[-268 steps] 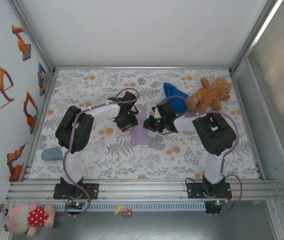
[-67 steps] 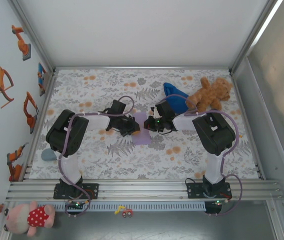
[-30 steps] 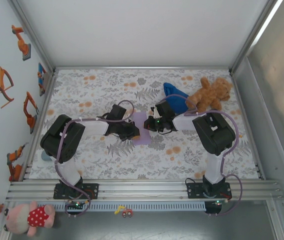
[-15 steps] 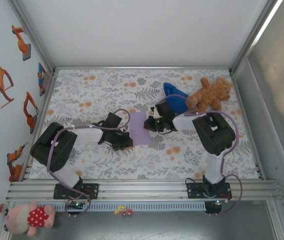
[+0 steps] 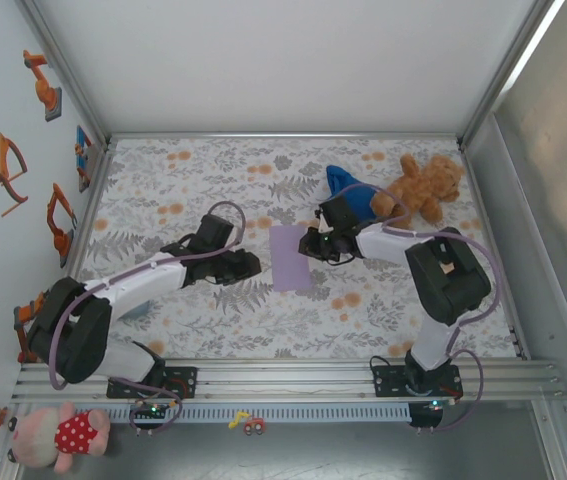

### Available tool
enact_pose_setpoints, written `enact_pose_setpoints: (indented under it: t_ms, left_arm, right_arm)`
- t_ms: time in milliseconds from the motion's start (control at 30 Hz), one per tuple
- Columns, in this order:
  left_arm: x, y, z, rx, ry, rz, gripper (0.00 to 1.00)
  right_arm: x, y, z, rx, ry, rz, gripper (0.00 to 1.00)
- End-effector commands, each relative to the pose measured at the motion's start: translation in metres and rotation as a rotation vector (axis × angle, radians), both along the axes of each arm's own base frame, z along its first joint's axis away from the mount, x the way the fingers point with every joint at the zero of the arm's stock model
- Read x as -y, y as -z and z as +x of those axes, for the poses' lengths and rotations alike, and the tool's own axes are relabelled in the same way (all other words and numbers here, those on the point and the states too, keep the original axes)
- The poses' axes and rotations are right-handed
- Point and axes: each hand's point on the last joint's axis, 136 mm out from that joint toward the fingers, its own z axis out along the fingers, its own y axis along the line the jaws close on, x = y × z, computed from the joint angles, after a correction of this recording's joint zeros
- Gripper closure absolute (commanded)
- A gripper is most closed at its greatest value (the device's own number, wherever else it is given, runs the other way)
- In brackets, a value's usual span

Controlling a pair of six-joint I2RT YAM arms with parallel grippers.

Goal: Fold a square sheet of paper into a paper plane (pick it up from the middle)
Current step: First fold the square sheet of paper in half at the center of the table, then fold the triangle a second time at the center of the table.

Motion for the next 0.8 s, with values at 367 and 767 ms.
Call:
enact_pose_setpoints:
  t_ms: [367, 767]
  left_arm:
    - [0.054, -0.001, 0.066, 0.025, -0.070, -0.103, 0.56]
    - [0.069, 0.037, 0.098, -0.019, -0.086, -0.006, 0.59]
  right_arm:
    - [0.043, -0.019, -0.036, 0.050, 0.114, -0.023, 0.46]
    - [0.044, 0.007, -0.064, -0.009, 0.170, 0.113, 0.54]
